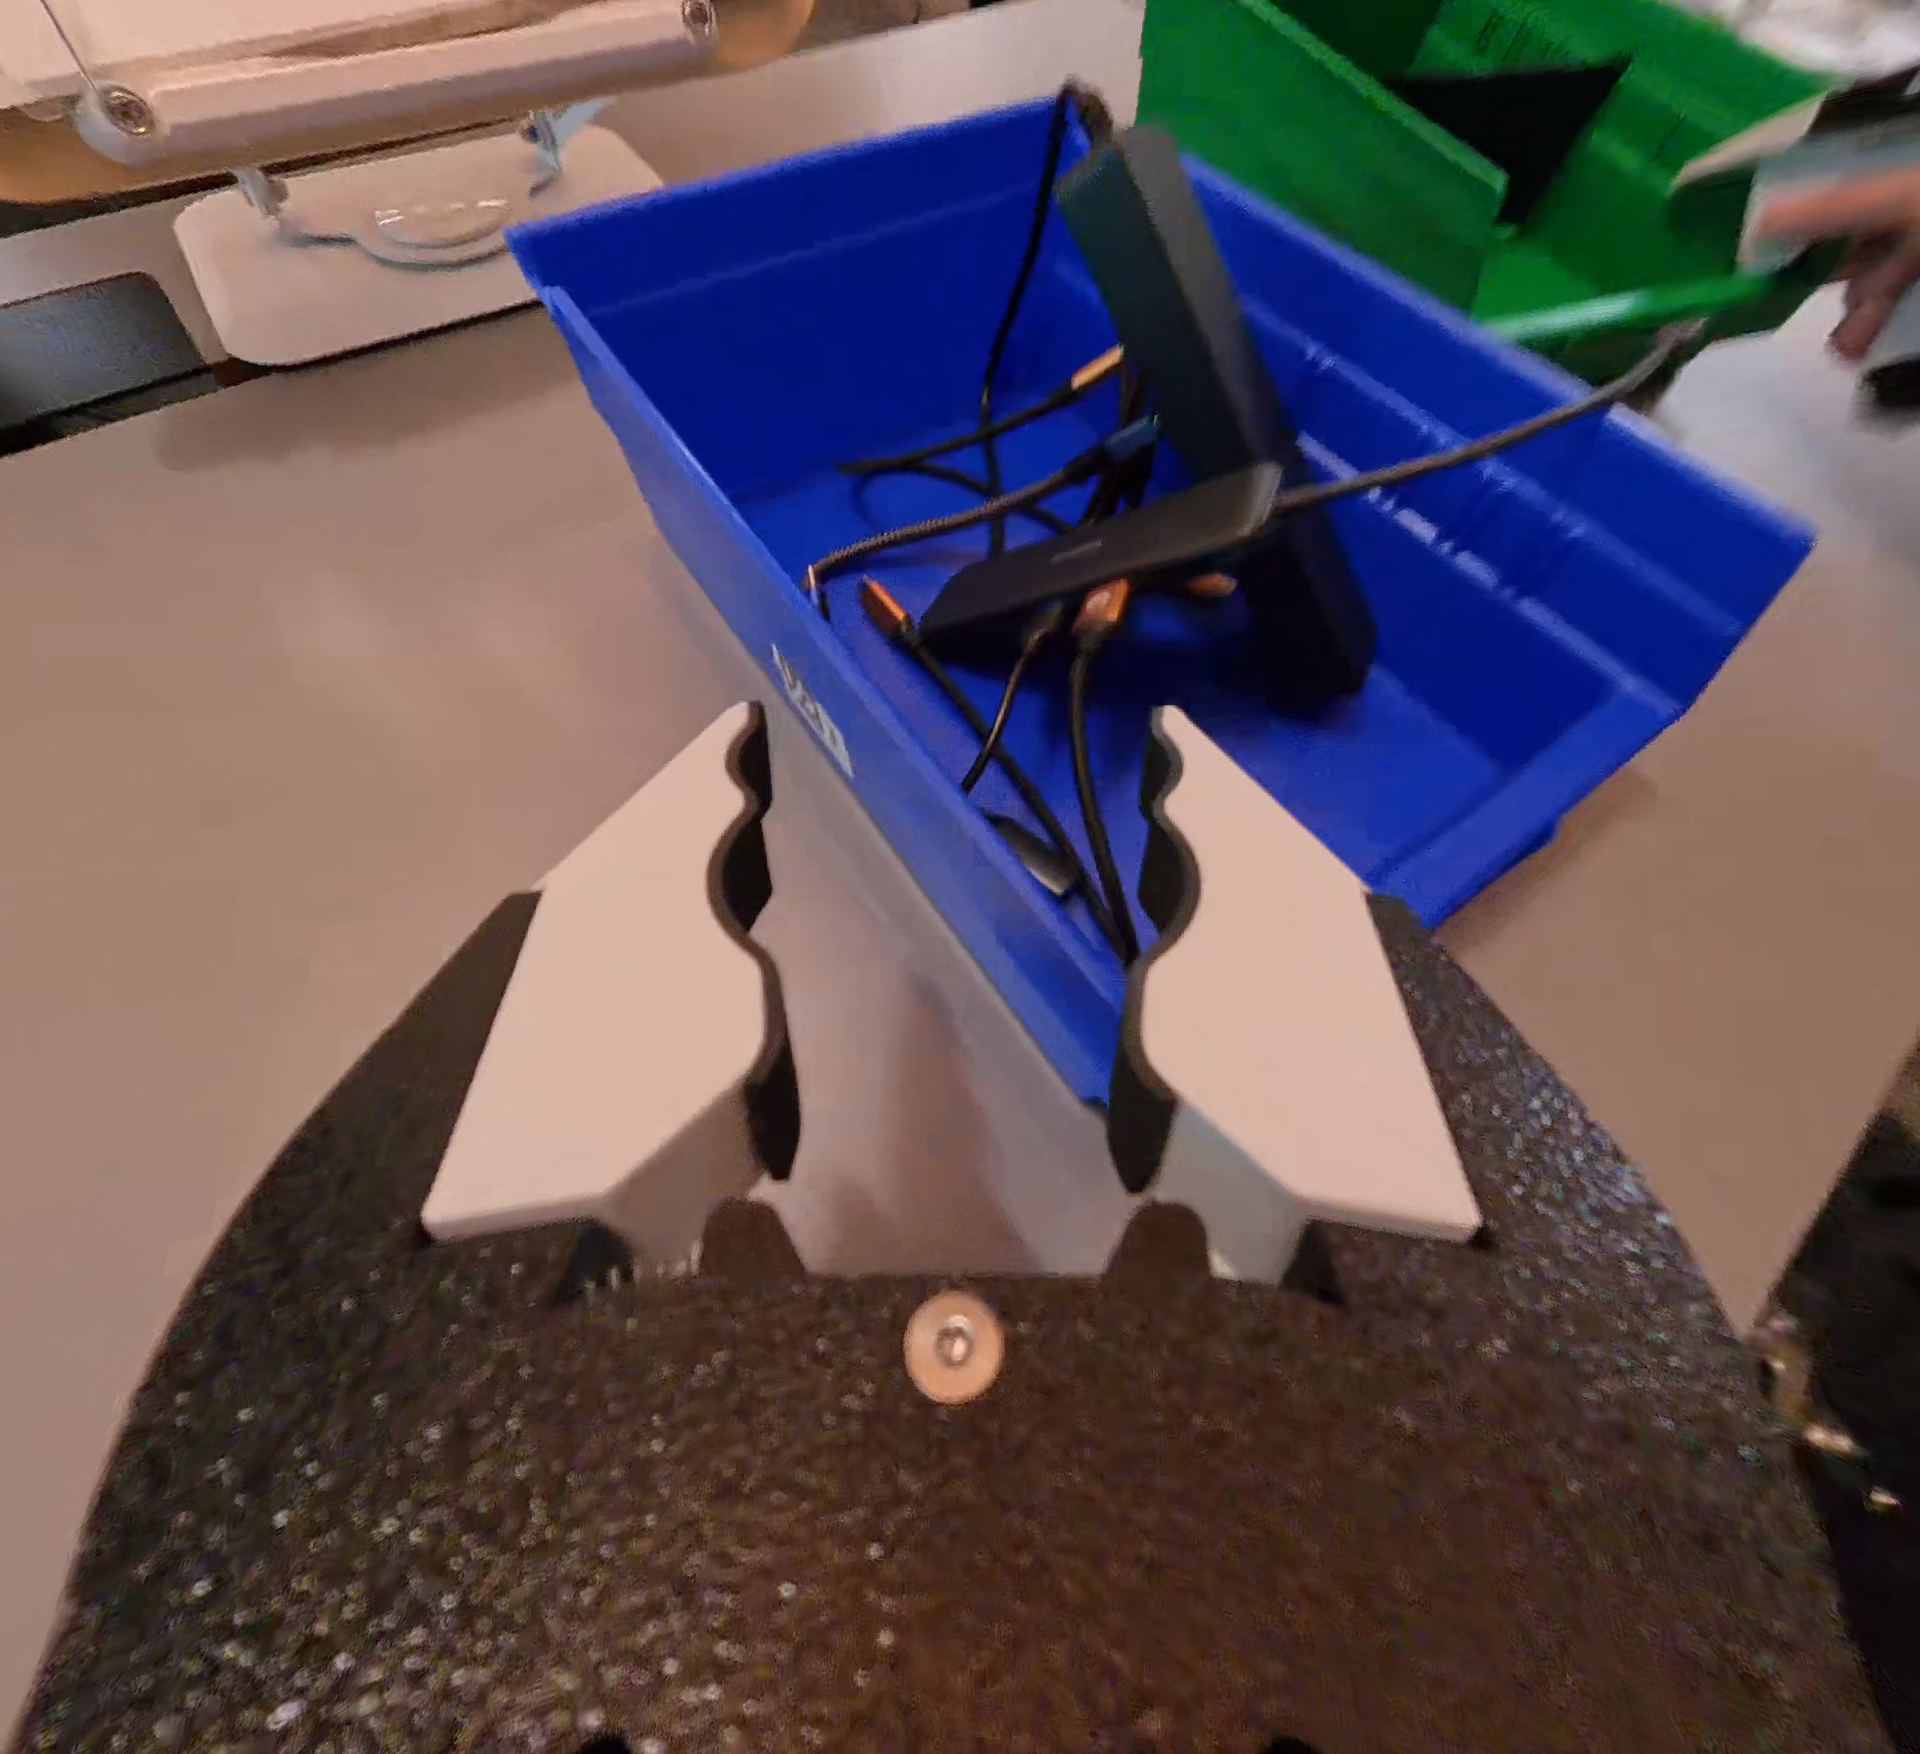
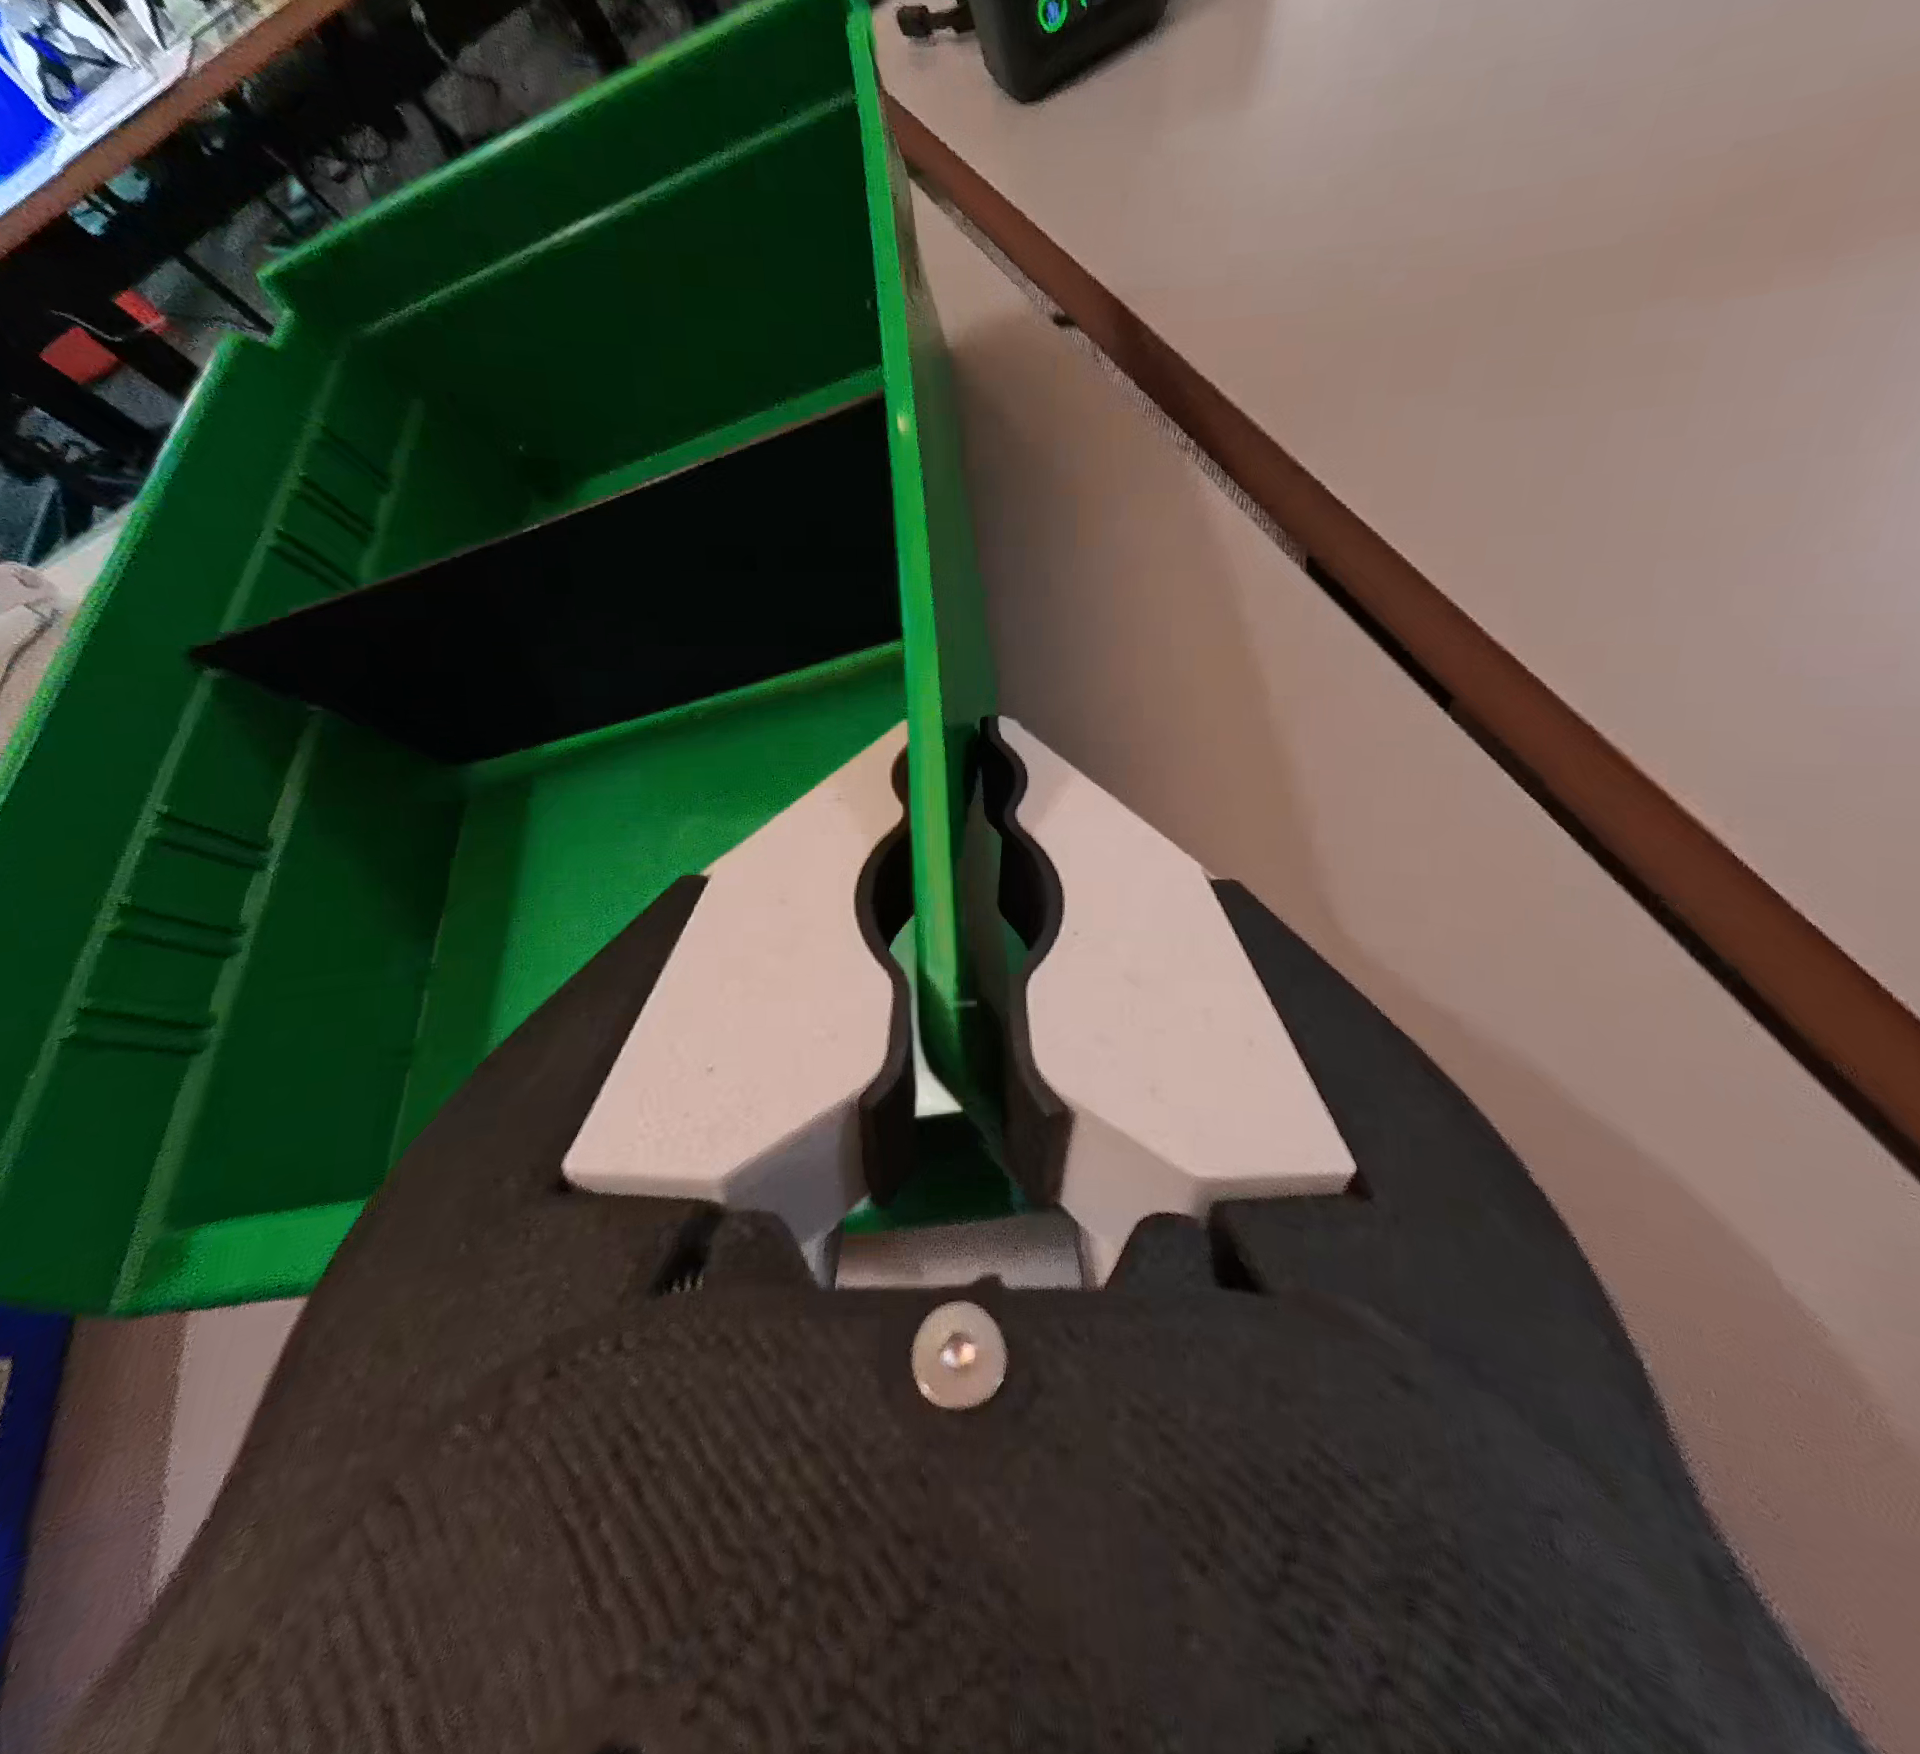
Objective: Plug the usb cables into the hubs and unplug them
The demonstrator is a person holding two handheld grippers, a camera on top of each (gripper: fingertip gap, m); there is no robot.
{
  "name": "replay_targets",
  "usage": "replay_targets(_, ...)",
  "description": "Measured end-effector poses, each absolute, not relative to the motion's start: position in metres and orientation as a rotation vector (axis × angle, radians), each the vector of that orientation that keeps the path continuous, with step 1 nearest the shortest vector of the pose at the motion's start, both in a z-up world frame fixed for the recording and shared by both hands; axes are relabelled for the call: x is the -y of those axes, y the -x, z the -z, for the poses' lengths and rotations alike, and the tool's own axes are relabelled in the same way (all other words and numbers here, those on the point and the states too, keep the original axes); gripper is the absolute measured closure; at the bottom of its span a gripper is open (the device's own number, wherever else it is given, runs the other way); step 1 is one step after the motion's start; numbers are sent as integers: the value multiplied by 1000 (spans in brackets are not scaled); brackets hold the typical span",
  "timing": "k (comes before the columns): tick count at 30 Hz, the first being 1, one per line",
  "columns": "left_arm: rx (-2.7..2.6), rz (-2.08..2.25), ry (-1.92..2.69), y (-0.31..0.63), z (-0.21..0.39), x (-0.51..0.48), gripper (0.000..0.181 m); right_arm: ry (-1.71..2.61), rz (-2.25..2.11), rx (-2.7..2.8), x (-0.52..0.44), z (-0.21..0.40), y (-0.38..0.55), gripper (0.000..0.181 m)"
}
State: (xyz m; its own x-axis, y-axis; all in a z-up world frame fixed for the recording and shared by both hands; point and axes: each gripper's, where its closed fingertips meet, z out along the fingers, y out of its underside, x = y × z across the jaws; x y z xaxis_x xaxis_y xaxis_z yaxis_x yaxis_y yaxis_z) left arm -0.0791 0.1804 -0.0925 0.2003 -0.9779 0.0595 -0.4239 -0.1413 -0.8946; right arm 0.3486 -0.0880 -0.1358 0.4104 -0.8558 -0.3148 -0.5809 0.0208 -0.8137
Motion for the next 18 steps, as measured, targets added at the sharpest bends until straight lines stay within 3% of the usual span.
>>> replay_targets(1,-1353,853,1693,79,97,-178,112,1673,371,-1252,85,135,-349,173)
replay_targets(4,-1425,722,1663,75,109,-165,116,1738,427,-1161,77,132,-344,156)
replay_targets(7,-1494,444,1574,74,126,-173,113,1782,617,-1109,87,113,-329,115)
replay_targets(9,-1417,496,1598,74,125,-178,131,1698,731,-1001,83,80,-308,104)
replay_targets(13,-1227,454,1620,99,120,-228,173,1539,624,-703,32,36,-247,111)
replay_targets(18,-1152,396,1623,151,118,-287,161,1593,543,-567,-20,42,-211,119)
